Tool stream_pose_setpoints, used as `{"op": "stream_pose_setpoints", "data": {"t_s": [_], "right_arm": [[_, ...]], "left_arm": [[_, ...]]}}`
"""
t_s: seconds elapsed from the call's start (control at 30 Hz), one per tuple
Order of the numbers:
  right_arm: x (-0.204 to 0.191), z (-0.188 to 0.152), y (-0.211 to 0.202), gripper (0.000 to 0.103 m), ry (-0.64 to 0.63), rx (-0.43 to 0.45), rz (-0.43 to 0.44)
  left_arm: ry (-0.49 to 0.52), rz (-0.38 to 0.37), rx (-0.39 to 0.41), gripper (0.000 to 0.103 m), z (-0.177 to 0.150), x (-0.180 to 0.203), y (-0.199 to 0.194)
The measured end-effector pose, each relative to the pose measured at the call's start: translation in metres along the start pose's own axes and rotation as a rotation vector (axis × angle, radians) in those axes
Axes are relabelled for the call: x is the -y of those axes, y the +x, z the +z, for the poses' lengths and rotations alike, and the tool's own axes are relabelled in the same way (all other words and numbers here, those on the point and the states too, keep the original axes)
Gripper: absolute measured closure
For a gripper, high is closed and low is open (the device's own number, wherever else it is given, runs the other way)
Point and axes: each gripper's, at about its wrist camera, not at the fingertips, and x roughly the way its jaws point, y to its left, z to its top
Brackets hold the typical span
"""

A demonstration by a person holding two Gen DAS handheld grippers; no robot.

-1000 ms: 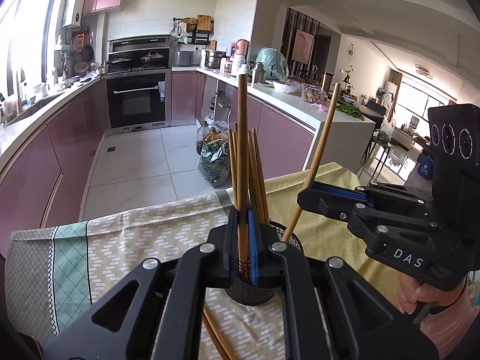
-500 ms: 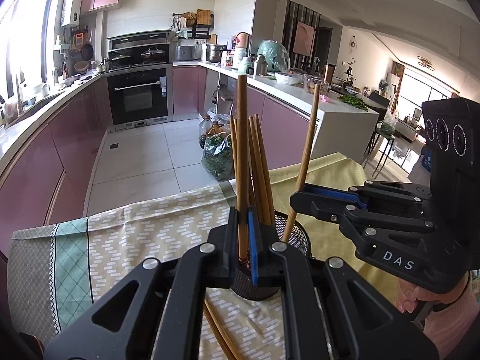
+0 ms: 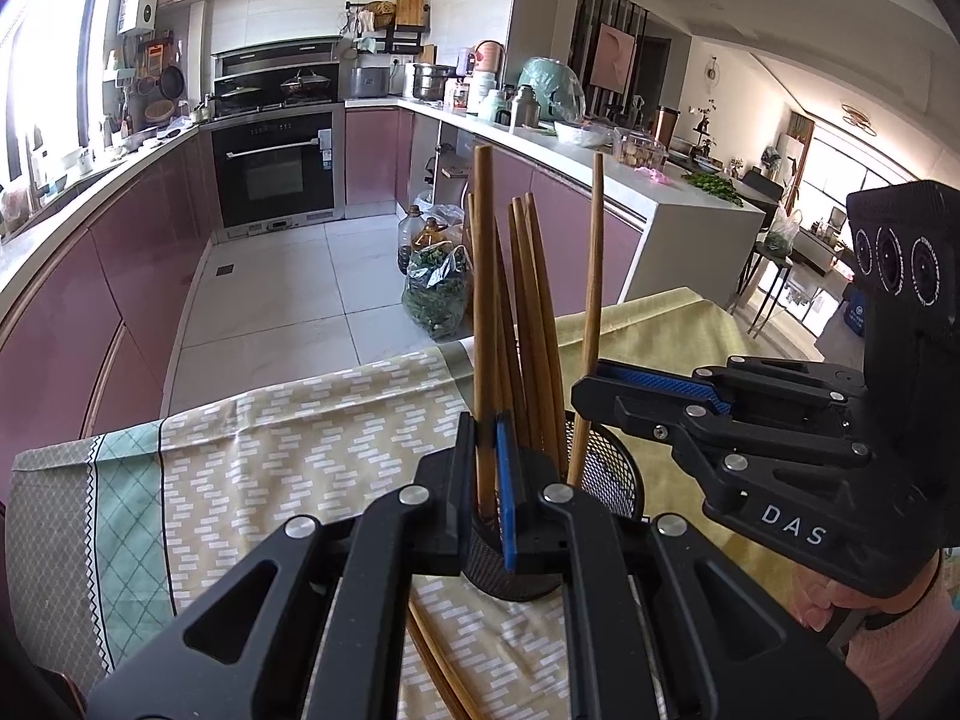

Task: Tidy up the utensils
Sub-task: 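Lower the chopsticks into the mesh cup and open both grippers, then move both open grippers back to the last two chopsticks on the cloth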

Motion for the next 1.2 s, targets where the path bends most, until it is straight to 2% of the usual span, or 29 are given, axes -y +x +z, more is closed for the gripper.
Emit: {"op": "stream_pose_setpoints", "data": {"t_s": [0.37, 0.73, 0.93, 1.0, 1.2], "right_arm": [[0.005, 0.0, 0.007, 0.095, 0.027, -0.001, -0.027], [0.01, -0.01, 0.001, 0.095, 0.046, -0.004, -0.006], [-0.003, -0.023, -0.016, 0.092, 0.019, 0.023, 0.038], [-0.011, -0.027, -0.025, 0.085, -0.001, 0.039, 0.049], [-0.032, -0.047, -0.039, 0.074, -0.033, 0.04, 0.107]], "left_arm": [[-0.027, -0.002, -0.01, 0.095, -0.001, -0.004, 0.008], [-0.056, 0.01, 0.025, 0.094, -0.014, -0.012, -0.011], [-0.057, 0.054, 0.078, 0.078, -0.028, -0.018, -0.034], [-0.062, 0.075, 0.09, 0.072, -0.034, -0.021, -0.041], [-0.08, 0.144, 0.099, 0.057, -0.061, -0.027, -0.058]]}}
